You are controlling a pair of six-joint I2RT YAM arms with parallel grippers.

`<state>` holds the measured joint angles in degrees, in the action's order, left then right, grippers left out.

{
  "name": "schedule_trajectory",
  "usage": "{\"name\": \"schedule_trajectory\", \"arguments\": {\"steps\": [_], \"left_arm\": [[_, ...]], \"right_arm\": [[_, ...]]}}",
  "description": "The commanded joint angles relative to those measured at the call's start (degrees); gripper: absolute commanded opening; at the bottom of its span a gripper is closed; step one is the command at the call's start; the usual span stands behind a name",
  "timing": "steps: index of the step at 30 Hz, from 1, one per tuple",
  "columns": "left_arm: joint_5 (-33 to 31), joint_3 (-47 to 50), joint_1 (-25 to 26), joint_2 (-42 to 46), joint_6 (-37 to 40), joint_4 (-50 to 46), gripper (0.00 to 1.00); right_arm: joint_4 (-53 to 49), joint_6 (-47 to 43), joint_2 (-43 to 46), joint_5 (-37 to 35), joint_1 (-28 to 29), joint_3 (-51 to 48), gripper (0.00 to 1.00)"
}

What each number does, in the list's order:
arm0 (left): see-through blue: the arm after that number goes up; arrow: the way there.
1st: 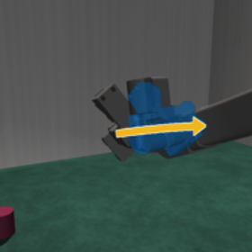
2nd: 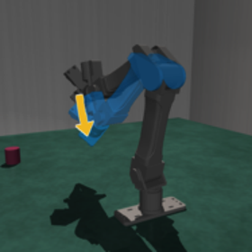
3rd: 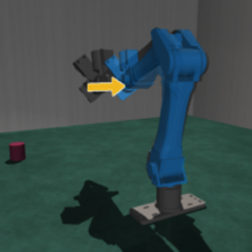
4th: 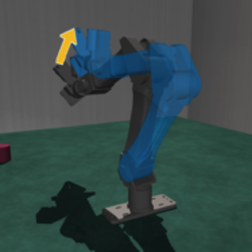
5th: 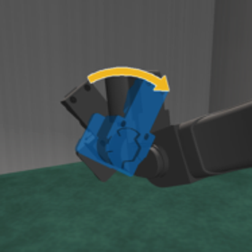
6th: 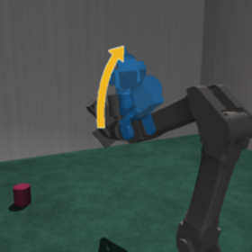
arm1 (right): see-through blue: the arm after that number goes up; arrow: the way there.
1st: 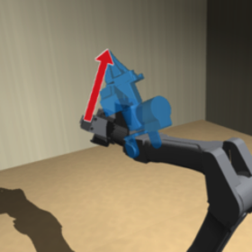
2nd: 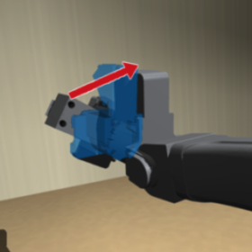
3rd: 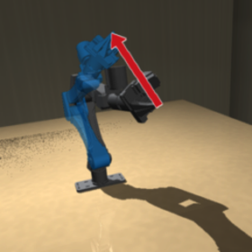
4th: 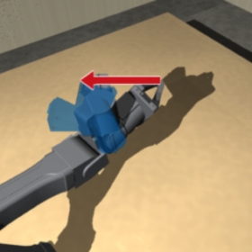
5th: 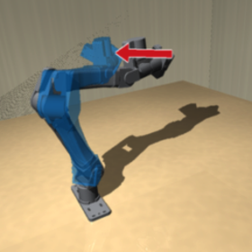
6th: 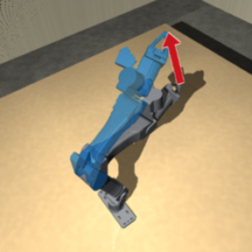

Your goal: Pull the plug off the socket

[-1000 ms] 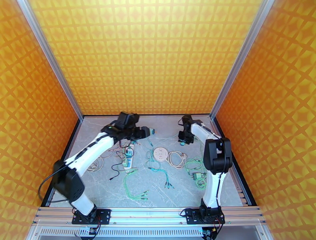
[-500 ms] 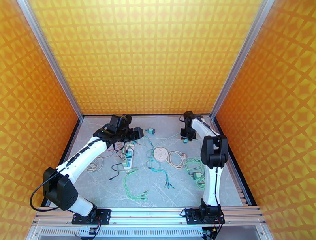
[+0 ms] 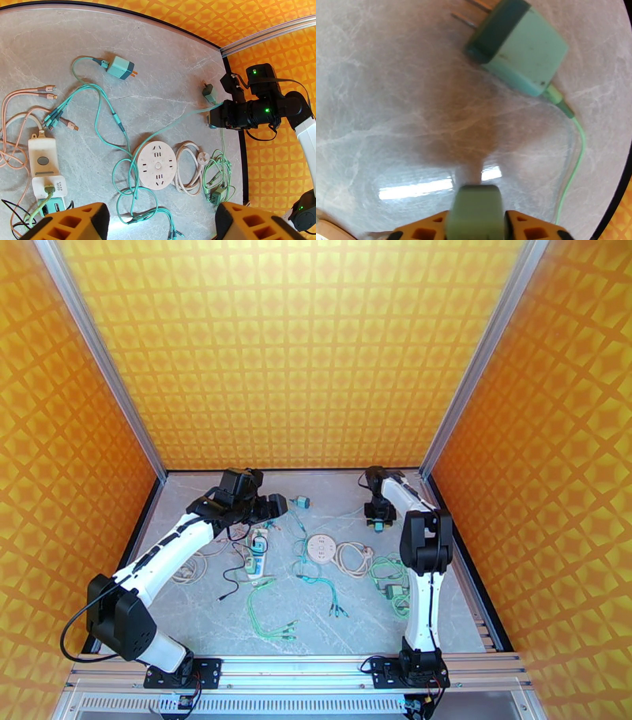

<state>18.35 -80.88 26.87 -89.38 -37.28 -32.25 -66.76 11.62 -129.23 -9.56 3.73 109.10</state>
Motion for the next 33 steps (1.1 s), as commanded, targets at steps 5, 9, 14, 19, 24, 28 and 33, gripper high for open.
{"name": "schedule_trajectory", "arguments": {"steps": [5,9,14,19,24,28,33], "left_arm": [[-0.77,1.17,-0.42,-0.55,-0.49,0.71,0.75],[-0.77,1.75,-0.42,-0.02,0.02,0.53,0.76],[-0.94,2.80,-0.98,0.51,0.80,0.79,0.89],[-3.20,4.70,-2.37,2.21,2.44,1.54,0.99],[-5.57,6.50,-3.58,4.46,5.25,2.15,0.99],[-7.00,8.16,-4.20,6.50,7.12,2.29,0.99],[-7.01,9.81,-4.81,8.09,9.33,1.67,0.99]], "right_arm": [[0.67,0.98,2.73,3.26,1.48,-2.70,0.50],[2.30,2.33,6.54,4.34,1.63,-5.36,0.51],[5.98,4.60,14.39,5.20,1.63,-10.19,0.54],[15.97,8.22,26.74,8.60,1.61,-20.40,0.69],[23.16,14.03,35.94,12.69,1.61,-29.21,0.99],[27.51,19.35,41.01,16.36,1.63,-35.53,0.98],[39.67,25.91,49.78,22.09,1.58,-47.18,0.98]]}}
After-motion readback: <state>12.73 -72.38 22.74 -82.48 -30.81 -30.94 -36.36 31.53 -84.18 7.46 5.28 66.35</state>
